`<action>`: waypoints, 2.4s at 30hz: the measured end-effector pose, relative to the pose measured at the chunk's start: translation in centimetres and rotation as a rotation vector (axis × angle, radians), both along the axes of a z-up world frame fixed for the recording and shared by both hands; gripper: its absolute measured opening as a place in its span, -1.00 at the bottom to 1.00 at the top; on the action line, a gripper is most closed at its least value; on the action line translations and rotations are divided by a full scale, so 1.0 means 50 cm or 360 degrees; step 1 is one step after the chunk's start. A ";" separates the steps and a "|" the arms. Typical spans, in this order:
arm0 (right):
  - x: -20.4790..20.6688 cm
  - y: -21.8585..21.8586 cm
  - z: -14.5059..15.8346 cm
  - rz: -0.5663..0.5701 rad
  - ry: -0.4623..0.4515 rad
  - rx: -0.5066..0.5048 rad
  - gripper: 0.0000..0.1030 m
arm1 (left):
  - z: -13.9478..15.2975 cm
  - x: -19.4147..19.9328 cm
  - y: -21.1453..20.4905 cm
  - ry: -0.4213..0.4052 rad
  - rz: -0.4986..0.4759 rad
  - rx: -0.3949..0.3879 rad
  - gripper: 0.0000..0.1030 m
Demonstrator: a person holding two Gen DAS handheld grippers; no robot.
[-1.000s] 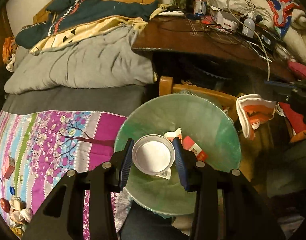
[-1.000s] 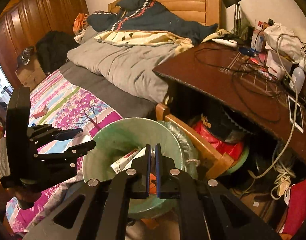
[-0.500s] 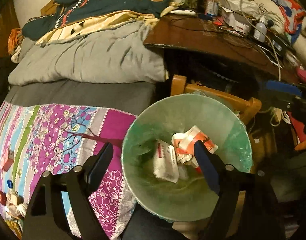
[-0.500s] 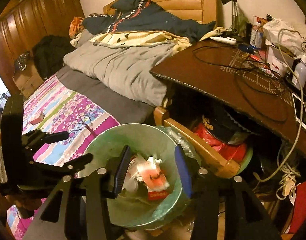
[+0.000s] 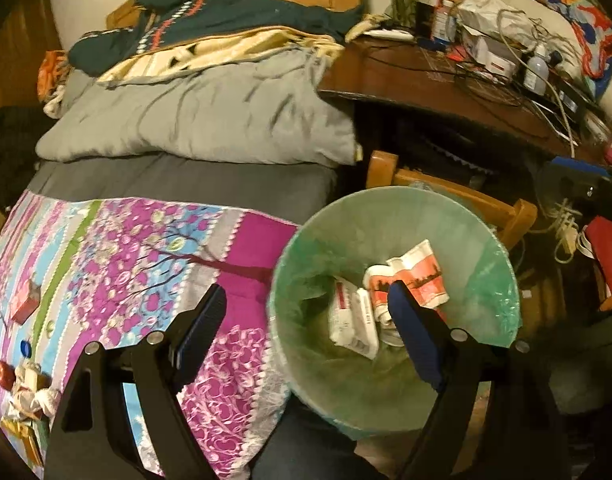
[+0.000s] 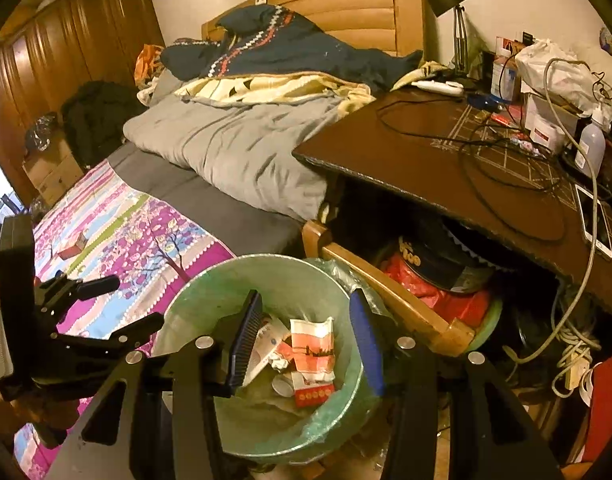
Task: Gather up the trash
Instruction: 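Move both open grippers back over the trash on the bed, then grasp the gold cigarette box with the left gripper while the right grasps the tan medicine box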
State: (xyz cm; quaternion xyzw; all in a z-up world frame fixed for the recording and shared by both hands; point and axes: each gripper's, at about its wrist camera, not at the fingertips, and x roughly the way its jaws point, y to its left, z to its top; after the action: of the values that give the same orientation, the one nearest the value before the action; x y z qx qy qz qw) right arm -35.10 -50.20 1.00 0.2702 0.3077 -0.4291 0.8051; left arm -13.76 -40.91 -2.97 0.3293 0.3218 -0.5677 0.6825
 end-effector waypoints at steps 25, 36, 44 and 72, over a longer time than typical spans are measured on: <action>0.385 0.213 0.074 0.0573 -0.0101 -0.0413 -0.08 | 0.024 0.276 0.307 -0.0371 0.0922 -0.0341 0.54; 0.678 0.362 0.053 0.1113 -0.0061 -0.0354 -0.07 | -0.055 0.509 0.608 -0.0352 0.1377 -0.0141 0.54; 0.941 0.534 -0.019 0.1577 -0.0006 -0.0244 0.36 | -0.090 0.682 0.808 -0.0302 0.1388 0.0035 0.54; 1.470 0.709 -0.260 0.2225 0.0687 -0.0406 0.20 | -0.217 0.933 0.830 -0.0237 0.0853 0.0161 -0.02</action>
State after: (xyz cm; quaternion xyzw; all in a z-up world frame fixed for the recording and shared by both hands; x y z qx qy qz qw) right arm 38.39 -14.75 -12.00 -0.1748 0.5071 0.1075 0.8371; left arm 32.87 0.59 -13.82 0.3069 0.3743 -0.3244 0.8127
